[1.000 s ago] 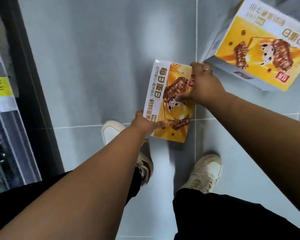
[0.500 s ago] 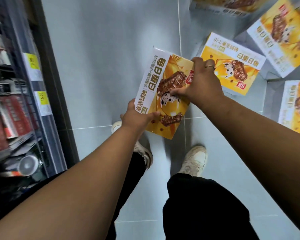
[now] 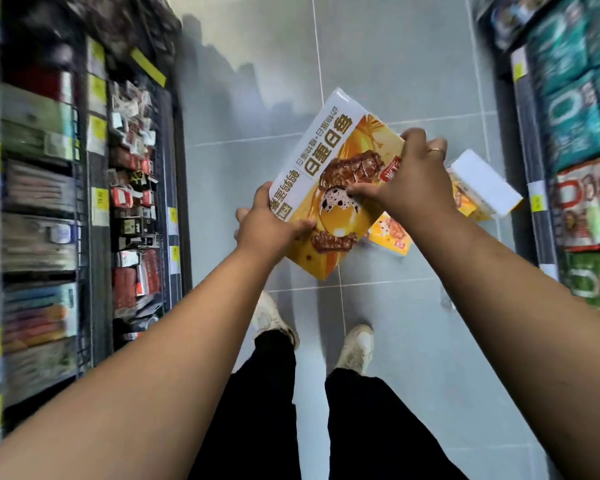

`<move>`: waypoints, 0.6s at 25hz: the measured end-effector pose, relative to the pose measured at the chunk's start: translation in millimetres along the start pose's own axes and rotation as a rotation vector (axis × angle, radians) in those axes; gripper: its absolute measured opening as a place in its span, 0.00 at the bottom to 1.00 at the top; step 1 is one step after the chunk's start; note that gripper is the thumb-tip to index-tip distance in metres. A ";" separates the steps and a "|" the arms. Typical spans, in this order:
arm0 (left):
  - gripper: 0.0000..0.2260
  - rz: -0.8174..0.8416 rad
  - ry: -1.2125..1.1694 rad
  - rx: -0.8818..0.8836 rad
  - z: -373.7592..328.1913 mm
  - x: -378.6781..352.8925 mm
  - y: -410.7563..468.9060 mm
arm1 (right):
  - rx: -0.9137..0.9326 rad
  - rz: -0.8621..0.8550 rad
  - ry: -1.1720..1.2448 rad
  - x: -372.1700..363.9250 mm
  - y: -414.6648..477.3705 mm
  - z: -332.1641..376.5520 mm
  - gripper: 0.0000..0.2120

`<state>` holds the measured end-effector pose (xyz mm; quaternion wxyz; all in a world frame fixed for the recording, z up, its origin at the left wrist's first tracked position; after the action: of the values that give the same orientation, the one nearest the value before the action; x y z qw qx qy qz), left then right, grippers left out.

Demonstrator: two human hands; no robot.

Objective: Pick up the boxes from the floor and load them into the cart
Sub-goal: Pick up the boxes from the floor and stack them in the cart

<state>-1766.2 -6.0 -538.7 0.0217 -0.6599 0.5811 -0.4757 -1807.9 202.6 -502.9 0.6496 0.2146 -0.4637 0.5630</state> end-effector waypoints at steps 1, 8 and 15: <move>0.41 -0.021 0.003 -0.029 -17.6 13.4 -11.1 | -0.003 -0.016 0.014 22.6 -3.2 9.1 0.48; 0.40 -0.199 -0.014 -0.298 -133.8 83.8 -110.0 | 0.089 -0.229 0.151 179.8 -44.6 53.4 0.43; 0.41 -0.281 0.079 -0.551 -214.8 135.4 -207.7 | 0.140 -0.391 0.272 294.3 -105.9 54.9 0.39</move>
<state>-1768.8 67.2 -218.9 -0.2466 -0.6961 0.5915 -0.3238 -1748.0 286.4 -202.5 0.7863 0.2667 -0.2815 0.4811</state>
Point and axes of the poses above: each hand's wrist, its own y-axis towards the middle knuckle, its own x-axis out of the back of the hand, z = x × y, the point moved 1 cm from there along y, towards the middle knuckle, and after that the axes turned 5 degrees about -z, right-handed, at the moved point
